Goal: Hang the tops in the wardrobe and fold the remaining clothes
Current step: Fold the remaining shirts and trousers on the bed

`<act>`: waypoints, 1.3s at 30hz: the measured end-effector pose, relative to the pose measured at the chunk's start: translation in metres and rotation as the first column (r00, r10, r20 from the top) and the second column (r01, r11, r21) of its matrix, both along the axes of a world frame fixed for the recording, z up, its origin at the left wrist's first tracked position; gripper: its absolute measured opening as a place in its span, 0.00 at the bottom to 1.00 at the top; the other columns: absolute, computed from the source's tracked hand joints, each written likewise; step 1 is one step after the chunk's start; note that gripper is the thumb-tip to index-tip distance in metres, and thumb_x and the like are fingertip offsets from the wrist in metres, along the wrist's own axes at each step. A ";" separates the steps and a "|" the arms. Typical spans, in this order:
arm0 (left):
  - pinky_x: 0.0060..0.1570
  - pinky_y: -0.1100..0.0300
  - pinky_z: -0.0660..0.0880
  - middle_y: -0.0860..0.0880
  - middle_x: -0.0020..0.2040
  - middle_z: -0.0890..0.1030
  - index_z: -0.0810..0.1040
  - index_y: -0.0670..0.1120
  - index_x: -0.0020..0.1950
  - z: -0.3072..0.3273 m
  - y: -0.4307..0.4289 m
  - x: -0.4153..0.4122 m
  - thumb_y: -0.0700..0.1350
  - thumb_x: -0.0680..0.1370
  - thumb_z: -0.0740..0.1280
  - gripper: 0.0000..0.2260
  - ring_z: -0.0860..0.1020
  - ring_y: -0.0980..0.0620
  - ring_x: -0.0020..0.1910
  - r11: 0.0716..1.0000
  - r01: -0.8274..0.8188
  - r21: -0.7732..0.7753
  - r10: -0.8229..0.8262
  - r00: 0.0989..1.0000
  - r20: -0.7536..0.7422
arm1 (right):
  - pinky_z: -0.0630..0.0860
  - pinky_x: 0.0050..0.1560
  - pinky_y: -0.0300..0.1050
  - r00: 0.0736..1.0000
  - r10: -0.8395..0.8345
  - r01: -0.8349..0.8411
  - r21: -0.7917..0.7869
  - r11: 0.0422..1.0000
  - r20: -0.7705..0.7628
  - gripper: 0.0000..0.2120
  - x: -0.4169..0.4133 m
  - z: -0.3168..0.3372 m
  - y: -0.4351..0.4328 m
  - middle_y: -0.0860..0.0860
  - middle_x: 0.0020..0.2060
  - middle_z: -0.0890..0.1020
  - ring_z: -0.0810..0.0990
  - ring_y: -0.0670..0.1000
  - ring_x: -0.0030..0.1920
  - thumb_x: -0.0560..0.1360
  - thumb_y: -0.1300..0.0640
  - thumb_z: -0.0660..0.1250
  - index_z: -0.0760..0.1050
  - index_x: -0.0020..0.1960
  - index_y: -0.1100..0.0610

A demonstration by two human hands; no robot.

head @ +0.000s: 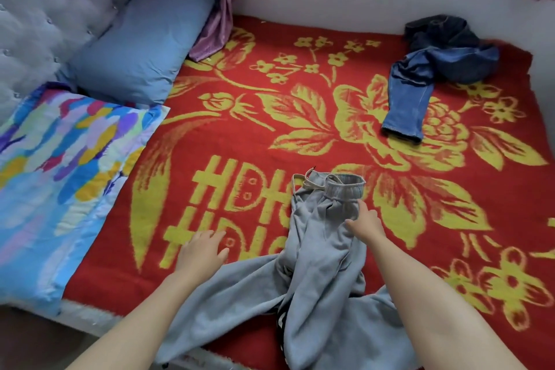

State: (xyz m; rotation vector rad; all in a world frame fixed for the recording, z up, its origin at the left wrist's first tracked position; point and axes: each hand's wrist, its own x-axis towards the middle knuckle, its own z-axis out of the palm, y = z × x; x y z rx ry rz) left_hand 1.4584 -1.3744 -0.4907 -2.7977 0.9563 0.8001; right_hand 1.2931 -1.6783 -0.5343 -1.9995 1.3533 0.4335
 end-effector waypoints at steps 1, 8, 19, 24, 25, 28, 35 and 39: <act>0.66 0.54 0.64 0.52 0.72 0.67 0.61 0.52 0.74 -0.001 0.002 0.003 0.54 0.81 0.55 0.22 0.62 0.50 0.71 1.000 -0.012 0.013 0.012 1.000 0.004 | 0.68 0.64 0.58 1.000 0.006 -0.005 0.003 1.000 -0.016 0.32 0.007 0.000 -0.004 0.62 0.70 0.60 0.64 0.64 0.68 0.78 0.54 0.63 0.49 0.76 0.50; 0.65 0.55 0.63 0.54 0.72 0.66 0.60 0.53 0.74 -0.009 0.006 0.014 0.54 0.81 0.54 0.21 0.60 0.52 0.72 0.996 -0.074 0.056 0.075 0.997 -0.008 | 0.69 0.63 0.60 0.989 0.055 -0.057 -0.009 0.998 -0.138 0.37 0.043 -0.029 -0.047 0.62 0.74 0.48 0.65 0.66 0.67 0.77 0.52 0.64 0.43 0.76 0.43; 0.65 0.56 0.63 0.54 0.72 0.66 0.61 0.52 0.74 -0.014 0.023 0.020 0.54 0.81 0.54 0.21 0.62 0.52 0.71 0.990 -0.085 0.113 0.086 0.996 -0.003 | 0.73 0.47 0.50 0.994 0.031 -0.057 -0.255 0.965 -0.106 0.08 0.041 -0.043 -0.031 0.59 0.56 0.75 0.75 0.61 0.53 0.78 0.55 0.61 0.72 0.50 0.60; 0.64 0.55 0.65 0.51 0.71 0.68 0.61 0.51 0.74 -0.005 0.006 0.015 0.54 0.81 0.55 0.22 0.64 0.50 0.70 0.997 -0.063 0.043 0.065 0.997 -0.042 | 0.62 0.37 0.46 0.950 -0.102 0.168 -0.208 0.964 0.294 0.04 0.028 0.010 -0.020 0.59 0.39 0.77 0.76 0.61 0.44 0.73 0.65 0.62 0.68 0.41 0.60; 0.64 0.55 0.66 0.51 0.71 0.68 0.61 0.50 0.74 -0.003 0.001 0.014 0.54 0.81 0.55 0.22 0.64 0.50 0.70 0.998 -0.061 0.017 0.062 0.996 -0.057 | 0.62 0.37 0.46 0.915 -0.129 0.213 -0.186 0.959 0.382 0.05 0.026 0.025 -0.017 0.58 0.37 0.76 0.75 0.59 0.42 0.72 0.67 0.62 0.68 0.40 0.60; 0.64 0.55 0.67 0.49 0.71 0.68 0.61 0.50 0.75 0.008 -0.016 0.011 0.54 0.81 0.56 0.23 0.64 0.49 0.71 0.994 -0.055 -0.092 0.046 0.994 -0.104 | 0.62 0.33 0.45 0.815 -0.115 0.242 -0.153 0.958 0.568 0.09 0.017 0.079 -0.004 0.51 0.30 0.73 0.71 0.54 0.35 0.70 0.71 0.61 0.69 0.37 0.58; 0.69 0.53 0.63 0.47 0.75 0.61 0.52 0.50 0.77 0.060 -0.052 0.014 0.56 0.76 0.66 0.35 0.60 0.47 0.73 0.928 0.073 -0.365 -0.142 0.976 -0.167 | 0.60 0.27 0.34 0.740 0.185 -0.081 -0.188 0.979 0.647 0.15 -0.009 0.213 0.044 0.52 0.31 0.64 0.61 0.48 0.30 0.72 0.75 0.55 0.63 0.42 0.55; 0.70 0.47 0.58 0.46 0.78 0.45 0.40 0.56 0.76 0.112 -0.056 0.027 0.57 0.70 0.72 0.48 0.48 0.46 0.76 0.840 0.347 -0.417 -0.375 0.927 0.017 | 0.62 0.34 0.43 0.688 0.294 -0.140 -0.276 0.951 0.664 0.19 -0.024 0.302 0.090 0.58 0.35 0.68 0.63 0.52 0.35 0.73 0.76 0.56 0.62 0.41 0.52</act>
